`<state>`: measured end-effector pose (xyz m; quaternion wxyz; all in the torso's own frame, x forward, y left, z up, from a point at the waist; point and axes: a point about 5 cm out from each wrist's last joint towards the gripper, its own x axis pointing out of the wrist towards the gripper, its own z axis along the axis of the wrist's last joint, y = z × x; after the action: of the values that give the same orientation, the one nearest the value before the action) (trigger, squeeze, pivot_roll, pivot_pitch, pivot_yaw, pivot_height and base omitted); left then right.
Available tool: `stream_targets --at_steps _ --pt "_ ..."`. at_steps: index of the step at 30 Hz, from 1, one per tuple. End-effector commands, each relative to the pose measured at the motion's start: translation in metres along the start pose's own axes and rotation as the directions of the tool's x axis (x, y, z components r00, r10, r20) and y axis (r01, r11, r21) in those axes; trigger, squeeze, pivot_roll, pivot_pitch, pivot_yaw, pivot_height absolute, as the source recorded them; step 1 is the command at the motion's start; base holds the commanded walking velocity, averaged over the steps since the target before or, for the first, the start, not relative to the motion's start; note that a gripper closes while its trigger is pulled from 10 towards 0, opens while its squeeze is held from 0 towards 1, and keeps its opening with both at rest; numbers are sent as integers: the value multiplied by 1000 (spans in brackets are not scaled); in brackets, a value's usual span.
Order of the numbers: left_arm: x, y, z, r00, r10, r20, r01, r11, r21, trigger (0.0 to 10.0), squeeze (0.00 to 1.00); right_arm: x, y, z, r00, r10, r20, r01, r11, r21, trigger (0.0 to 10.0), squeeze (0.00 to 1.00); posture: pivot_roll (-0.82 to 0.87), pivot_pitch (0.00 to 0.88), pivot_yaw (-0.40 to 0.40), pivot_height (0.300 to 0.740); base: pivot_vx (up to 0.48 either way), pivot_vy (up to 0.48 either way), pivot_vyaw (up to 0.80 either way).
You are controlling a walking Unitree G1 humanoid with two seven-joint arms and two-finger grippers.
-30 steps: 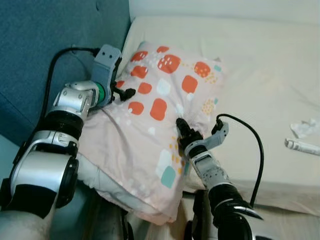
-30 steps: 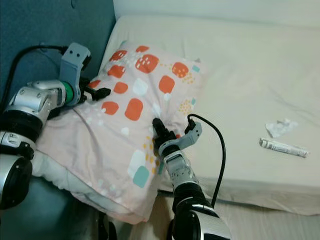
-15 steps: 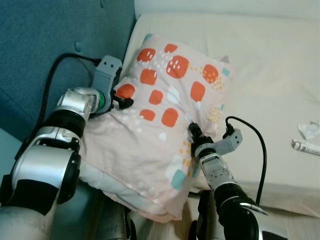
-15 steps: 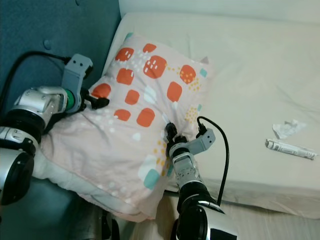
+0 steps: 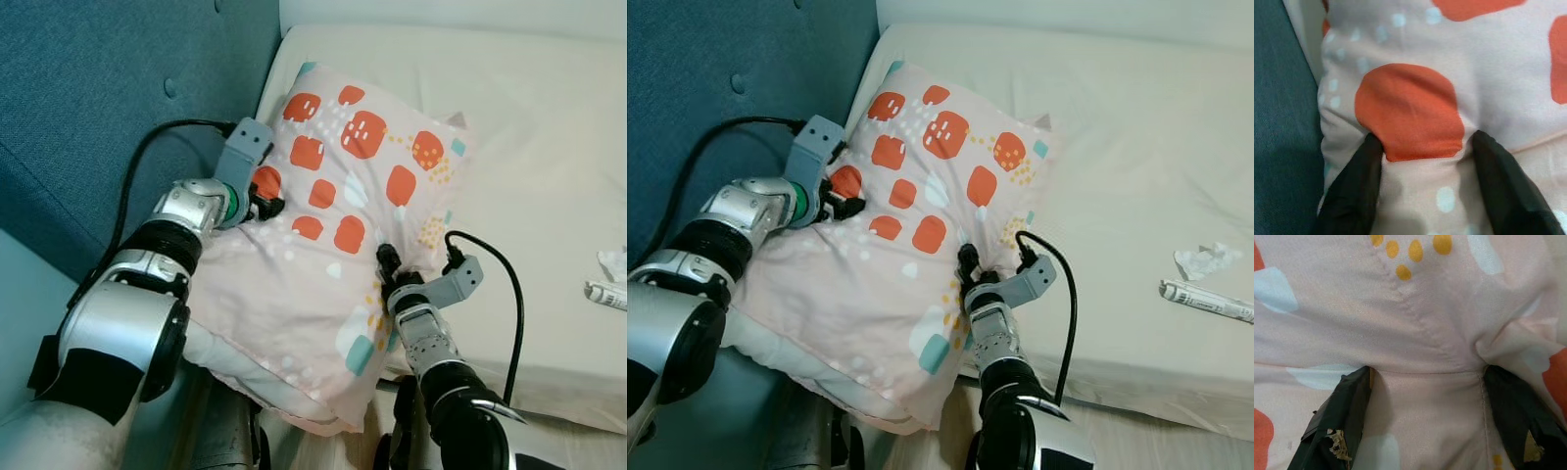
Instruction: Clean up the room
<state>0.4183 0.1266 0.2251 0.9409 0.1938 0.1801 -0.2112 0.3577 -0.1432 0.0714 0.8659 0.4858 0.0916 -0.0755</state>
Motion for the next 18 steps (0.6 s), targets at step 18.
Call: stream_targets --at_steps 18 --pt "-1 4 -31 992 -63 -114 63 998 2 0 0 -8 -29 -7 988 -152 -39 154 987 47 10000 1000 276 240 118 582 0 0 0"
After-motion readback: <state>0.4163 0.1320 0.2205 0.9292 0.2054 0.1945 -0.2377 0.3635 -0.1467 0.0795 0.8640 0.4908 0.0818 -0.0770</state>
